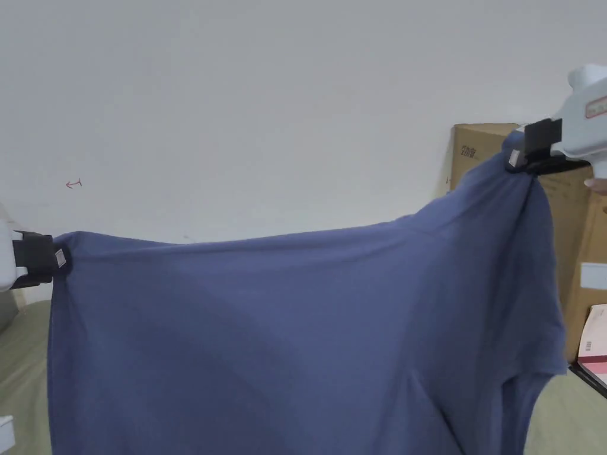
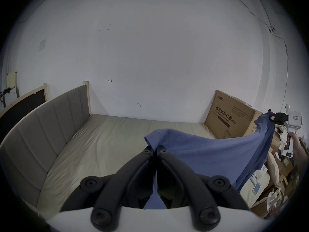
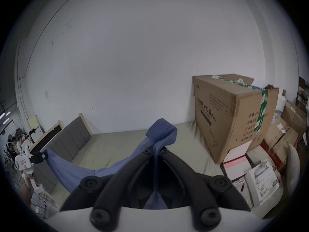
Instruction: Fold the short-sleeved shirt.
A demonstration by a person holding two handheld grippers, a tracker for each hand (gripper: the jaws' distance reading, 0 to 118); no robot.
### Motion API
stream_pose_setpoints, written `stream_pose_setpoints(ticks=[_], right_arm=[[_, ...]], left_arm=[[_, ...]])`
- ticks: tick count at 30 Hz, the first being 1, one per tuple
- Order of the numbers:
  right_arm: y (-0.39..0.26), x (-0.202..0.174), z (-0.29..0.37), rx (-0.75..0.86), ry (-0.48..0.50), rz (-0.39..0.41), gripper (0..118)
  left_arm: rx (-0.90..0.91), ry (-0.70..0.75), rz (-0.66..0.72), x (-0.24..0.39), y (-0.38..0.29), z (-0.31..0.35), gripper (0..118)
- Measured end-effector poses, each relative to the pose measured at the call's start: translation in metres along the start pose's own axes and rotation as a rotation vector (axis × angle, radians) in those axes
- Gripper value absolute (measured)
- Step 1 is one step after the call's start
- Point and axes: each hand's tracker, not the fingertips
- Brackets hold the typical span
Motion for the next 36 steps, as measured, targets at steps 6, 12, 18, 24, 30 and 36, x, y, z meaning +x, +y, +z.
stream_pose_setpoints(ticks=[6,12,18,24,30,36], right_arm=[[0.052,-0.013,-0.049,0.038,-0.075,0.073,2],[0.112,-0.026,-0.097,0.123,-0.151,0.148,2],[0.156,-0.042,-0.136,0.211,-0.2,0.216,2],[0.167,-0.058,-0.158,0.236,-0.237,0.309,2],[0.082,-0.031,-0.21,0.135,-0.24,0.189,2],[-0.122,0.012,-0.211,-0.152,-0.133,0.074,2]], left_arm=[[0.011,0.005,0.014,0.005,0.03,-0.045,1],[0.057,0.013,0.049,0.013,0.073,-0.105,1],[0.124,0.048,0.058,0.017,0.11,-0.158,1],[0.167,0.076,0.071,0.028,0.124,-0.186,1],[0.046,0.102,0.077,0.027,0.068,-0.223,1],[-0.279,0.017,0.253,-0.002,-0.085,-0.223,1]])
